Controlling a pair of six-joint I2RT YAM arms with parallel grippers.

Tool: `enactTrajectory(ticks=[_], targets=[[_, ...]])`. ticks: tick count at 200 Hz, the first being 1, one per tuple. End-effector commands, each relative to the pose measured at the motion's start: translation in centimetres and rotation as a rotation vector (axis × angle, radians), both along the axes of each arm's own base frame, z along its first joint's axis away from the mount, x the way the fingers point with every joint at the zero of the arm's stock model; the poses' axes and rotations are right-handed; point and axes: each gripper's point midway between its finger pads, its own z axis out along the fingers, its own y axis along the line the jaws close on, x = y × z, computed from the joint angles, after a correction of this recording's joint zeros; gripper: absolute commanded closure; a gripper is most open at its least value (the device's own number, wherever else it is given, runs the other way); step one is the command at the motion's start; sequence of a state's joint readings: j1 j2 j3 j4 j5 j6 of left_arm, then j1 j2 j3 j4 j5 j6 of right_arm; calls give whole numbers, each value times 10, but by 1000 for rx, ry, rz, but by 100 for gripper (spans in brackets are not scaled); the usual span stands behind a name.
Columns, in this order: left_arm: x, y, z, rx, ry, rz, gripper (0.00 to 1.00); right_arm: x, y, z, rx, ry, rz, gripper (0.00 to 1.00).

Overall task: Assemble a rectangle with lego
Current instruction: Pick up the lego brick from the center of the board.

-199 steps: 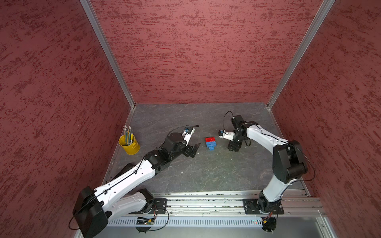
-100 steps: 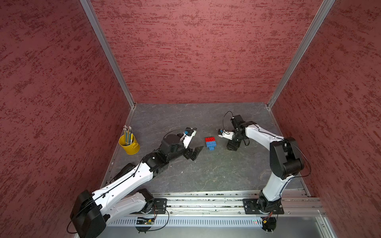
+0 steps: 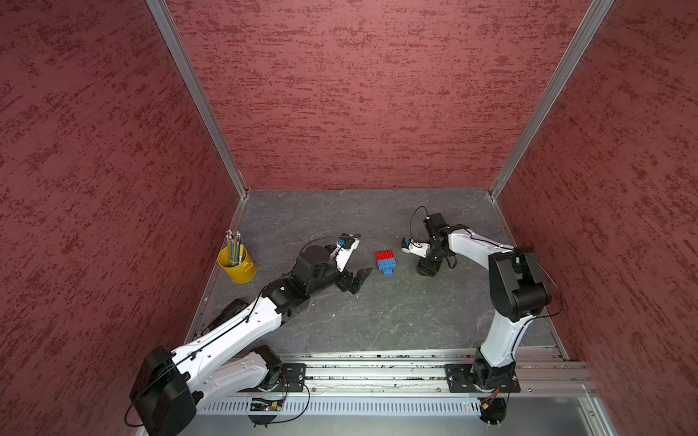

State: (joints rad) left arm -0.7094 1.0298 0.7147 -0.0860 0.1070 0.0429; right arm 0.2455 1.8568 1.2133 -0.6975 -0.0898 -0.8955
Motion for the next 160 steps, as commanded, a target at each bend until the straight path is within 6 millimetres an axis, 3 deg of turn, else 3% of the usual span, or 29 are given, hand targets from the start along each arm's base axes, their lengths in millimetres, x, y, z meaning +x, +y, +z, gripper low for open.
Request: enactTrajectory(ticks=[1,49,77,115,143,160], targets=[[3,0,-2,-1,-16,-3,0,-2,-6,-7,-16,-3,-21,27],[5,3,-2,-3,-14,9,0,-8,-6,-10,1,-5,-37,38],[6,4,-1,-6,-15,13,0,2,-1,4,40,-56,-82,43],[6,6,1,-8,-21,22,0,26,13,66,189,-212,-242,41],[6,8,2,-5,-21,27,0,33,19,115,360,-266,-462,45],[3,10,3,-7,-20,29,0,33,22,135,453,-251,-597,47]])
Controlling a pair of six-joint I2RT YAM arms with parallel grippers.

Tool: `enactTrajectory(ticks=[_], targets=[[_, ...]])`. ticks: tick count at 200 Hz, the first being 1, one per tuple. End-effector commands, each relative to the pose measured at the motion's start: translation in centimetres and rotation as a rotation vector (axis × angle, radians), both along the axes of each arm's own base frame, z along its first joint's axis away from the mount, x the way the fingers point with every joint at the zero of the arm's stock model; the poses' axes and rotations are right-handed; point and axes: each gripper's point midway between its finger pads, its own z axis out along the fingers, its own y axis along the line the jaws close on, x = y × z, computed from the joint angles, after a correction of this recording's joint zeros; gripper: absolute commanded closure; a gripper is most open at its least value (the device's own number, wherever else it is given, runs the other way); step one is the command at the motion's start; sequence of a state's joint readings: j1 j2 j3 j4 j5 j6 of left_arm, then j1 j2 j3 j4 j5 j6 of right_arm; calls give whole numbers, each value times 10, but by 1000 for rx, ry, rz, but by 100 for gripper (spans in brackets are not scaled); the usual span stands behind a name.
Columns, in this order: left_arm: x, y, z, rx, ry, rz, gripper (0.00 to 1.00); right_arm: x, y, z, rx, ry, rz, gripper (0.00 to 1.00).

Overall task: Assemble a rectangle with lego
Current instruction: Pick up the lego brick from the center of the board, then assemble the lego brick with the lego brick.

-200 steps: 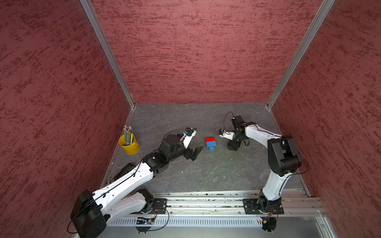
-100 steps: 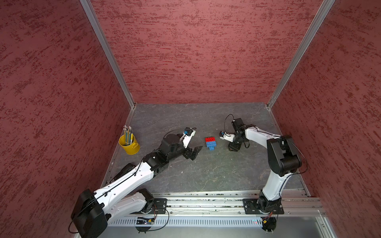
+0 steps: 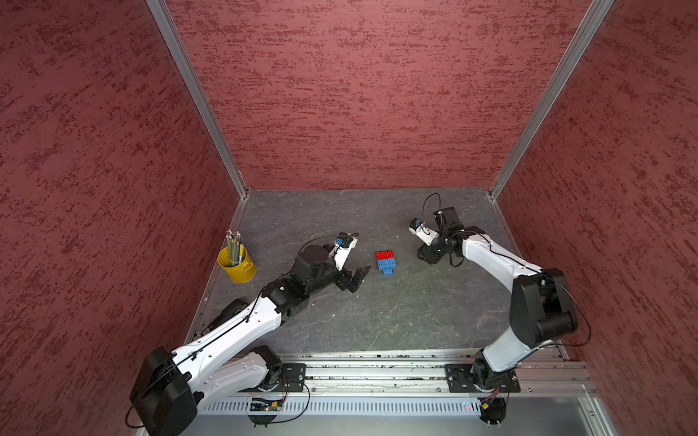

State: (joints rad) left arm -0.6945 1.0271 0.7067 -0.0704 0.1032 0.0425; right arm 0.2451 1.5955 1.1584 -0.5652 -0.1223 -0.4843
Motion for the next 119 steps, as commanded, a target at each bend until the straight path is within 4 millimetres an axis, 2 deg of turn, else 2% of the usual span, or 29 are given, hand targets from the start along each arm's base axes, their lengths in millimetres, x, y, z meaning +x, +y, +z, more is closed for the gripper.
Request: enactTrajectory(ticks=[1,29,59,88,93,119], targets=[[-1,6,2,-2,-12,11,0,12,11,43,226,-28,-215,48],[-1,12,9,-8,-21,41,0,7,19,67,371,26,-333,49],[3,20,26,-12,-57,87,0,-12,24,78,436,88,-355,48],[8,28,36,-2,-77,114,0,-35,19,63,412,201,-412,48],[9,29,36,1,-79,119,0,-41,19,69,417,199,-415,48],[12,34,37,4,-80,144,0,-67,23,52,401,290,-462,48]])
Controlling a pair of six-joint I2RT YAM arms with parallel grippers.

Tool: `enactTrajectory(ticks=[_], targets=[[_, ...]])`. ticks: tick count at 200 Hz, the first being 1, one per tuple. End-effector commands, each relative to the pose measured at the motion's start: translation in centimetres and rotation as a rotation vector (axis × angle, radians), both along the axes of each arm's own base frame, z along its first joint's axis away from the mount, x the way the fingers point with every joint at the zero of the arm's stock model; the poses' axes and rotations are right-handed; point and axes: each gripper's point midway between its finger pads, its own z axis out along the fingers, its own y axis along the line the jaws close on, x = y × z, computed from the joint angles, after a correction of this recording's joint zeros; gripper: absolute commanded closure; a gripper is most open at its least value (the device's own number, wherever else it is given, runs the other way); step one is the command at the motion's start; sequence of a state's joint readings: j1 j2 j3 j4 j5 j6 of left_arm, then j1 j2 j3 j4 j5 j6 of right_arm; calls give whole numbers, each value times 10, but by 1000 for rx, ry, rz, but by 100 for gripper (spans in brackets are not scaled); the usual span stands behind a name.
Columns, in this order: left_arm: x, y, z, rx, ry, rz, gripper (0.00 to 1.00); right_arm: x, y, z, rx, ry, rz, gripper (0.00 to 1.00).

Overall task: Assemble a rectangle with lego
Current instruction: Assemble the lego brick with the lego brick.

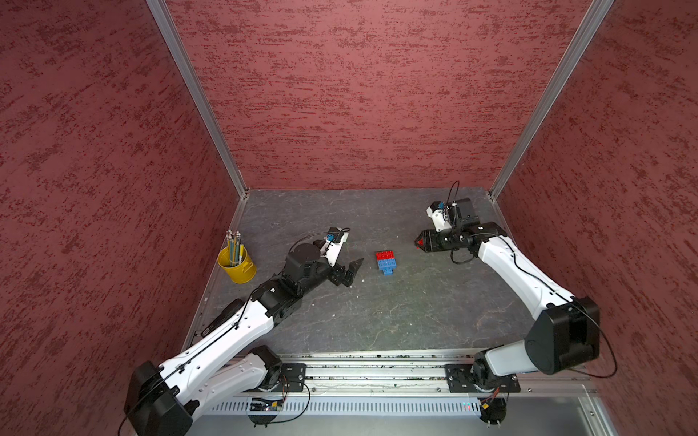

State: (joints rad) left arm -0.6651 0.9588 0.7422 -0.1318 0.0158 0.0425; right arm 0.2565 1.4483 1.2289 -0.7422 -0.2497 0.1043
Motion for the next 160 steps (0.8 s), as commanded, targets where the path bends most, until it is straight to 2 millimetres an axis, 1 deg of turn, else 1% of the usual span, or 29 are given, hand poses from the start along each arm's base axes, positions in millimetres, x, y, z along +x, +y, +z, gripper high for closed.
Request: enactTrajectory(ticks=[1,33,56,64,65,74,126,160], targets=[[3,8,11,6,-27,34,0,-33,5,-10,29,124,-41,48],[5,11,6,-10,-11,59,0,-54,20,-28,18,199,-72,49],[5,12,2,-6,-4,62,0,-62,35,-42,-21,247,-74,50],[5,12,0,-2,-5,63,0,-63,40,-43,-32,246,-75,50],[4,12,0,-1,-5,62,0,-64,41,-47,-40,257,-73,50],[4,13,-1,3,-6,64,0,-63,48,-54,-60,274,-72,50],[2,17,-5,9,-13,68,0,-58,79,-72,-154,301,-40,50],[1,17,-5,5,-14,65,0,-51,89,-82,-196,297,-34,50]])
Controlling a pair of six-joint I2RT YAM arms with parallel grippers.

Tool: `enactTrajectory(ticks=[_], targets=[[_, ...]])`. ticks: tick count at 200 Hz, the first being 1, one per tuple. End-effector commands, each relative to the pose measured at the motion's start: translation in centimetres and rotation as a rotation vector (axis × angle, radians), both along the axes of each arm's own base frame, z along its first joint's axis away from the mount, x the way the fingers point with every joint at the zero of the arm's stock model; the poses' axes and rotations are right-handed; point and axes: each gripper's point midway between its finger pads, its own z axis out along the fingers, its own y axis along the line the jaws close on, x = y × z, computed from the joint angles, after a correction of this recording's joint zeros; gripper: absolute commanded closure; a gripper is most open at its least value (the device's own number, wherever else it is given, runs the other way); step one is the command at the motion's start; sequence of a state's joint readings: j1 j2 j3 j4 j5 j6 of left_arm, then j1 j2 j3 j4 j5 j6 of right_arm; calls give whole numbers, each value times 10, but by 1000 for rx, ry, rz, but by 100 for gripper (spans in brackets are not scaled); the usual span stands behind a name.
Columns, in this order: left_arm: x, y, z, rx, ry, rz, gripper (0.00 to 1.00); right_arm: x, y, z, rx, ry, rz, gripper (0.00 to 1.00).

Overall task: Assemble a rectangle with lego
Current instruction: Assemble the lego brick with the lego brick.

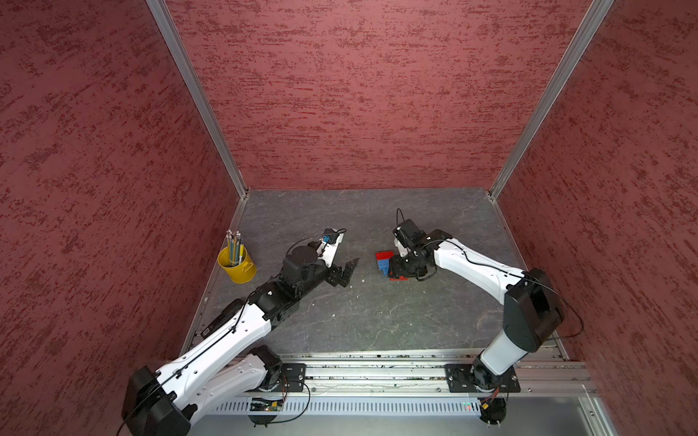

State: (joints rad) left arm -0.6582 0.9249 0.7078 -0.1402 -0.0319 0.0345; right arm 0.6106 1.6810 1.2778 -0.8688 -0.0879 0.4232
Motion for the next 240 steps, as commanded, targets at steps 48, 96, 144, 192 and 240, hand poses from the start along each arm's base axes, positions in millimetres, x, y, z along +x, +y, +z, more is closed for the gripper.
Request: enactTrajectory(ticks=[48,96,144,192,240], targets=[[1,5,1,-3,-12,9,0,13,13,-14,-106,-14,24,50],[1,6,0,0,-10,15,0,19,16,-28,-182,-7,60,50],[1,8,0,6,-13,21,0,23,18,-36,-218,-3,77,50],[1,9,-1,6,-10,23,0,28,18,-41,-251,-4,88,50],[2,9,0,5,-12,26,0,33,23,-38,-260,-10,95,50]])
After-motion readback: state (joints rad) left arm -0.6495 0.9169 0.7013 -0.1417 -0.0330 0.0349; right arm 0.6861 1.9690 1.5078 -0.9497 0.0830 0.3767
